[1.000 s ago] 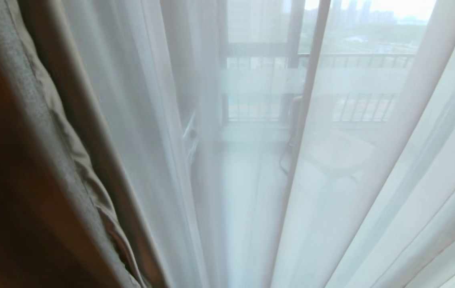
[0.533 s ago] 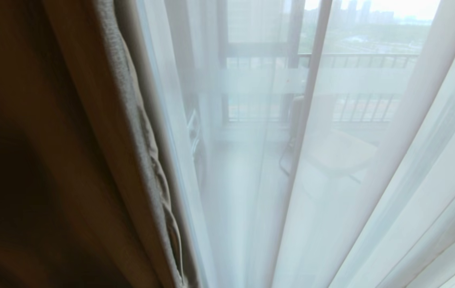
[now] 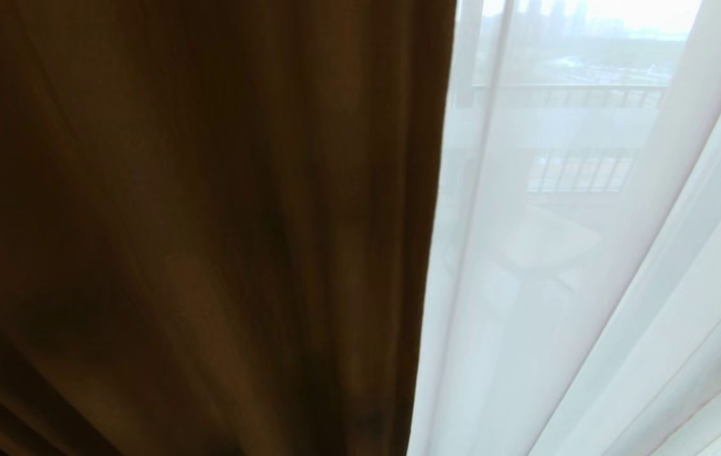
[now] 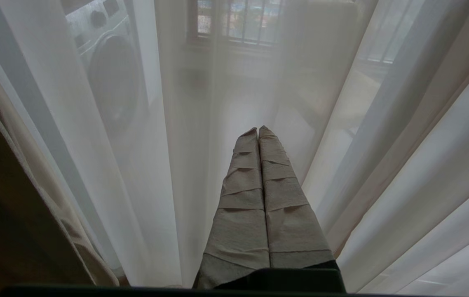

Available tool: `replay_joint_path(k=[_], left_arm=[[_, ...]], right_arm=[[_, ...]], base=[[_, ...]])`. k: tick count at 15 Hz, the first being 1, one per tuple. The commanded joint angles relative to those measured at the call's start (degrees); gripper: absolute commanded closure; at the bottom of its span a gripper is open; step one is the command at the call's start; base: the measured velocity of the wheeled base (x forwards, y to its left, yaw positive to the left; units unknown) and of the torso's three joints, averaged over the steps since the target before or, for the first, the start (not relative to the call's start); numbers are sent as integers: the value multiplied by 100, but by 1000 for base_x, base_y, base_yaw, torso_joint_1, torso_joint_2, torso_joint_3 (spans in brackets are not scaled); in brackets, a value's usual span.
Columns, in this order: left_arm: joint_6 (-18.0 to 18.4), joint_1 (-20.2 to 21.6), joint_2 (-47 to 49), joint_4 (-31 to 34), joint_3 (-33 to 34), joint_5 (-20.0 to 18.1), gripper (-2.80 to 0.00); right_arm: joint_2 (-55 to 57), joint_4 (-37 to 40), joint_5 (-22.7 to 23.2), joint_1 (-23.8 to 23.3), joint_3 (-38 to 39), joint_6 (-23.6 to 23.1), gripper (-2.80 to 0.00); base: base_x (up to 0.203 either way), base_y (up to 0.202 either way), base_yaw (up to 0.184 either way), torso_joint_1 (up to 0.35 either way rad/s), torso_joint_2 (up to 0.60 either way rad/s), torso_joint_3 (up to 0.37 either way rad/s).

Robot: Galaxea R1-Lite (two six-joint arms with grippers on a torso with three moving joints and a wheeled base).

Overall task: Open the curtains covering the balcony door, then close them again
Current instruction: Close the outer curtains on both sides

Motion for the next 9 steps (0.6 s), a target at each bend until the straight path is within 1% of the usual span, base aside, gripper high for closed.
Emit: replay_joint_path(k=[1, 3, 5, 6, 8, 9], left_arm=[[-8, 1, -178, -16, 601, 86, 0], [-7, 31, -706, 1, 1165, 338, 0], [49, 385, -1177, -5, 1858, 502, 0], [140, 493, -1401, 118, 2000, 509, 0], [274, 576, -1782, 615, 2037, 398, 0], [296, 597, -1917, 681, 2045, 375, 0]], right_arm=[[-2, -1, 2, 4, 1, -5, 0], [-2, -1, 2, -1, 1, -5, 0], [-2, -1, 2, 4, 1, -5, 0], [-2, -1, 2, 4, 1, -5, 0], [-2, -1, 2, 4, 1, -5, 0], [-2, -1, 3, -4, 1, -5, 0]], base=[[0, 0, 0, 0, 0, 0], [0, 0, 0, 0, 0, 0], [0, 0, 0, 0, 0, 0], [0, 0, 0, 0, 0, 0], [0, 0, 0, 0, 0, 0], [0, 0, 0, 0, 0, 0]])
